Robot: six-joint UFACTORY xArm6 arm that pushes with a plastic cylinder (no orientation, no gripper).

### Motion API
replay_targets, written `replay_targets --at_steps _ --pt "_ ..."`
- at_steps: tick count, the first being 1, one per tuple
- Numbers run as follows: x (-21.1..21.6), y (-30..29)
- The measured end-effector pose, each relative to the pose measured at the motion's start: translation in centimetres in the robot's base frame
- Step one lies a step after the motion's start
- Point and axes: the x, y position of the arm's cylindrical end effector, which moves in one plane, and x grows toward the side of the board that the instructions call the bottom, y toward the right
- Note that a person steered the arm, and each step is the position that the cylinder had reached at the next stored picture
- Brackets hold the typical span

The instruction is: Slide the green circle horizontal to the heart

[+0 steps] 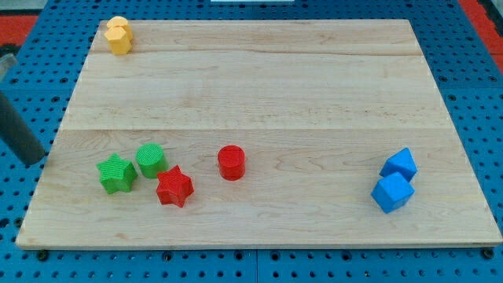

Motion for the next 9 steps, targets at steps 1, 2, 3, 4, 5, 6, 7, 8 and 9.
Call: replay_targets --at_steps 1,2,3,4,5,6,7,8,9 --pt "2.4 1.5" --pt "3.7 4.3" --pt "3.2 12.6" --pt "1.7 17.5" --pt "1.1 19.9" --pt "0.6 20.3" --pt "0.5 20.3" --pt "0.5 20.6" --pt "0.5 20.6"
